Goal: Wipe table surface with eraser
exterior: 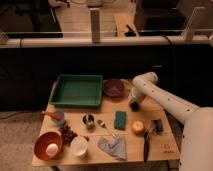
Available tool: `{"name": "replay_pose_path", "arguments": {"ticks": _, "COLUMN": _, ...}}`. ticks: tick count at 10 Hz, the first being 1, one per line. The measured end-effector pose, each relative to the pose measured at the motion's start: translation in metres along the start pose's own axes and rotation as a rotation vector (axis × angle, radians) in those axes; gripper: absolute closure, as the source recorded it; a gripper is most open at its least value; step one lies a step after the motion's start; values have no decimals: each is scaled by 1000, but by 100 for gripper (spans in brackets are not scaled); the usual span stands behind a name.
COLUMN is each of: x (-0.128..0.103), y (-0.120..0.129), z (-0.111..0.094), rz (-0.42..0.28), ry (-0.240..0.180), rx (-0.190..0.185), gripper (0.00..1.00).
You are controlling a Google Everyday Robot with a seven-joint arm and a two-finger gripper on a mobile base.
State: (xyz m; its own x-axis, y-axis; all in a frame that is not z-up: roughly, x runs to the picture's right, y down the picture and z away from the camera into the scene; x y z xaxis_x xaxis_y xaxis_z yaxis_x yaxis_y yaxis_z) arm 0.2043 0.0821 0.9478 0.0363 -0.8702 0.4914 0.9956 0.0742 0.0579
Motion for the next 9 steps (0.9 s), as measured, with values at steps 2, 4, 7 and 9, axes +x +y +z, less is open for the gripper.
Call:
{"name": "replay_pose_path", "arguments": {"ticks": 2, "x": 8, "y": 29, "z": -4, "rz": 64, "ry": 13, "rx": -19, "gripper": 100}}
{"name": "replay_pose_path", "arguments": {"ticks": 4, "x": 8, "y": 63, "z": -11, "rz": 143, "ry": 26, "rx": -40, "gripper": 100}}
{"name": "replay_pose_path", "arguments": {"ticks": 7, "x": -14, "y": 83, "z": -21, "rz": 179, "ry": 32, "rx": -40, "gripper": 100}}
{"name": "replay_pose_path", "arguments": {"ticks": 9, "x": -33, "y": 84, "z": -21, "rz": 175, "ry": 15, "rx": -44, "gripper": 100}}
